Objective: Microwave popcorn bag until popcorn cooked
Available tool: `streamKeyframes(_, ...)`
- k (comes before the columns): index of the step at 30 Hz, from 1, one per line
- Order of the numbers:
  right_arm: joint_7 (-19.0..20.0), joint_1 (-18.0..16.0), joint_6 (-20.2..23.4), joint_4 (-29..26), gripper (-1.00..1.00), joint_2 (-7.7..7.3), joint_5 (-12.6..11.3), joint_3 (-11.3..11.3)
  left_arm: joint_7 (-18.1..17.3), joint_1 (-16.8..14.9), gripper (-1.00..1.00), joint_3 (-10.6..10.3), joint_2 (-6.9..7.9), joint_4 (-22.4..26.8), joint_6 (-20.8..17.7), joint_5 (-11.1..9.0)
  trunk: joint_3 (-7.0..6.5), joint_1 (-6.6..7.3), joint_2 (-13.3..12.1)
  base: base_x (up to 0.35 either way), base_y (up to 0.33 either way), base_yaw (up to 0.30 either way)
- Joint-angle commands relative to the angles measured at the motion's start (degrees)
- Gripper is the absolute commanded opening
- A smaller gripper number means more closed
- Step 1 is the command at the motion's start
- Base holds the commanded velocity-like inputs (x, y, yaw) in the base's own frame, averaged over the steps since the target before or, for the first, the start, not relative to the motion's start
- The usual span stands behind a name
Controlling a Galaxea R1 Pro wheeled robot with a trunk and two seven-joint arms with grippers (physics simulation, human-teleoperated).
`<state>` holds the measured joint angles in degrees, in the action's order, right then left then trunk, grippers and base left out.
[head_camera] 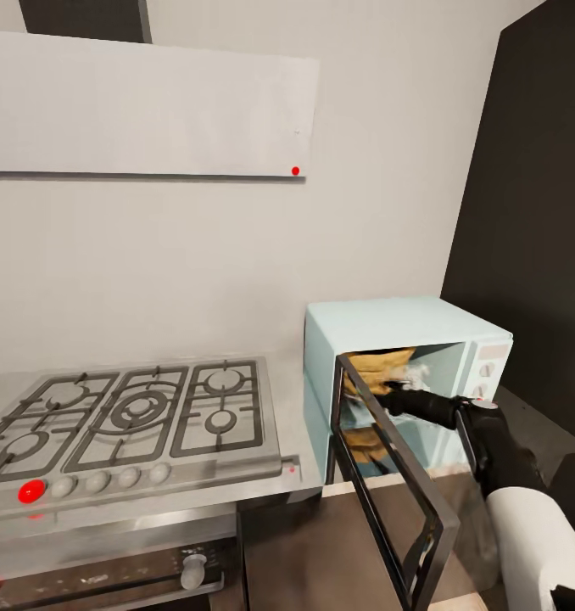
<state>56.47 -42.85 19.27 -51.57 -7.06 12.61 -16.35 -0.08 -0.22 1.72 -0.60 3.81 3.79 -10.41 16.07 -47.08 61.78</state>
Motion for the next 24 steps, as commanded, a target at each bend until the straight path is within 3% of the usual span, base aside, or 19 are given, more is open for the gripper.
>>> streamKeyframes(1,3.53,-0.04,0.44,0.01,1.00,-2.10,0.16,-0.17,-0.01,-0.04,1.00,0.13,-0.01,-0.03,0.16,-0.29,0.07,0.00,0.04,0.000,0.000,0.000)
streamKeyframes(4,6.19,-0.04,0.39,0.64,1.00,-5.83,0.02,-0.21,-0.01,-0.04,1.00,0.13,-0.01,-0.03,0.16,-0.24,0.07,0.00,0.04,0.000,0.000,0.000)
streamKeyframes(8,6.14,-0.04,-0.05,3.47,1.00,-7.93,0.03,-0.35,-0.01,-0.04,1.00,0.08,-0.01,-0.03,0.16,-0.16,0.07,0.00,0.04,0.000,0.000,0.000)
streamKeyframes(15,-3.09,-0.04,0.12,6.68,1.00,-8.58,0.10,-1.18,-0.01,-0.04,1.00,0.19,-0.10,-0.03,0.16,-0.21,0.07,0.00,0.04,-0.156,0.000,0.000)
streamKeyframes(24,-4.31,-0.04,0.58,6.57,1.00,-8.50,0.13,-1.52,-0.01,-0.04,1.00,0.16,-0.05,-0.03,0.16,-0.22,0.07,0.00,0.04,-0.340,0.000,0.000)
